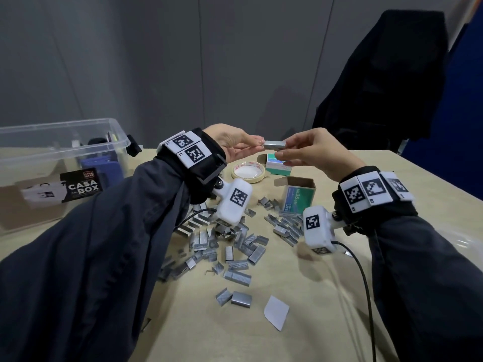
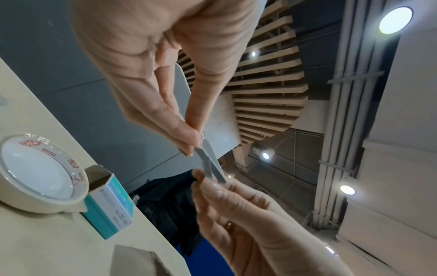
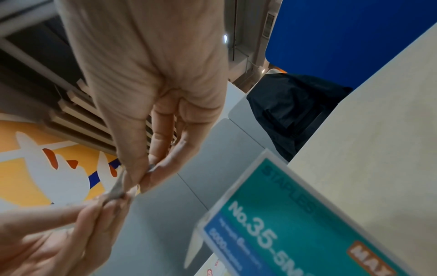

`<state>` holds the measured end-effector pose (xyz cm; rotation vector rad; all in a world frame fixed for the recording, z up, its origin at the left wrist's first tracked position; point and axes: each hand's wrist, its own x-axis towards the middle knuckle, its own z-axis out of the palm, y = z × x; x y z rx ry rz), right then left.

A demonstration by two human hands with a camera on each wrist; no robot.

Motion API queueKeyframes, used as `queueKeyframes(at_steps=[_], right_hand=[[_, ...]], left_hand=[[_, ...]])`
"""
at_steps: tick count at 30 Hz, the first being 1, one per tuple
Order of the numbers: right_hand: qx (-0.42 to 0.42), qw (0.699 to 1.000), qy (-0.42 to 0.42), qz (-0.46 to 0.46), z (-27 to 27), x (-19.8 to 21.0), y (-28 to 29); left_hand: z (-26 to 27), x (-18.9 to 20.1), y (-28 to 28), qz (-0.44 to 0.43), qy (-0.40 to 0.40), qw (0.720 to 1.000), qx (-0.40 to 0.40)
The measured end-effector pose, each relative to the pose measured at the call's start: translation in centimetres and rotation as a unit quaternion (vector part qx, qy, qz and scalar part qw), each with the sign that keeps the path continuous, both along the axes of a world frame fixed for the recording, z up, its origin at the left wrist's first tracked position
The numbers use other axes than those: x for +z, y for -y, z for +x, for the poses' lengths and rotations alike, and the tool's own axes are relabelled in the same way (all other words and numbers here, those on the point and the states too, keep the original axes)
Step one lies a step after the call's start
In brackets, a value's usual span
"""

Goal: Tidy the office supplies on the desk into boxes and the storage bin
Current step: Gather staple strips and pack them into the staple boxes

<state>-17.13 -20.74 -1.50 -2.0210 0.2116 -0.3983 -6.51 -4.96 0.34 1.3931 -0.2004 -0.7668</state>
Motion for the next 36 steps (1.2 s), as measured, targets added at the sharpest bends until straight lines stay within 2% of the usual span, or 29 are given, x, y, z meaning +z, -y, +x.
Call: queueKeyframes(at_steps=[4, 7, 11, 14, 17, 20, 22, 24, 27, 30, 36], right_hand=[[0.000, 1.000, 0.010, -0.026, -0.3, 0.4, -0.4], [-0.034, 0.995, 0.014, -0.094, -0.4, 0.7, -0.3], [-0.087, 0.956, 0.020, -0.279, -1.0, 1.4, 0.0], [-0.092, 0.926, -0.005, -0.366, -1.6, 2.0, 0.4], [-0.085, 0.912, -0.040, -0.399, -2.1, 1.8, 1.1], [-0.078, 0.914, -0.070, -0.391, -2.7, 1.3, 1.9], [-0.077, 0.916, -0.090, -0.384, -3.0, 1.0, 2.4], [-0.076, 0.915, -0.101, -0.384, -3.2, 0.6, 2.7], [-0.068, 0.911, -0.123, -0.387, -3.3, 0.4, 2.9], [-0.065, 0.889, -0.143, -0.430, -3.2, 0.5, 2.6], [-0.103, 0.831, -0.178, -0.517, -2.7, 0.1, 1.1]], left_hand=[[-0.1, -0.3, -0.1, 0.014, 0.018, 1.000, 0.000], [-0.4, -0.4, 0.3, 0.013, 0.035, 0.999, -0.006], [-1.2, -0.6, 1.3, 0.003, 0.053, 0.999, -0.004], [-2.1, -1.1, 2.4, 0.013, 0.086, 0.996, 0.002], [-2.9, -1.8, 3.7, 0.020, 0.127, 0.992, 0.013], [-3.2, -2.4, 4.4, 0.047, 0.168, 0.985, -0.010], [-2.9, -2.8, 4.6, 0.091, 0.229, 0.968, -0.052], [-2.6, -3.1, 4.6, 0.156, 0.308, 0.933, -0.098], [-2.7, -3.5, 4.6, 0.227, 0.383, 0.880, -0.166], [-2.9, -3.8, 4.8, 0.259, 0.445, 0.837, -0.184], [-2.9, -4.1, 5.2, 0.256, 0.465, 0.832, -0.161]])
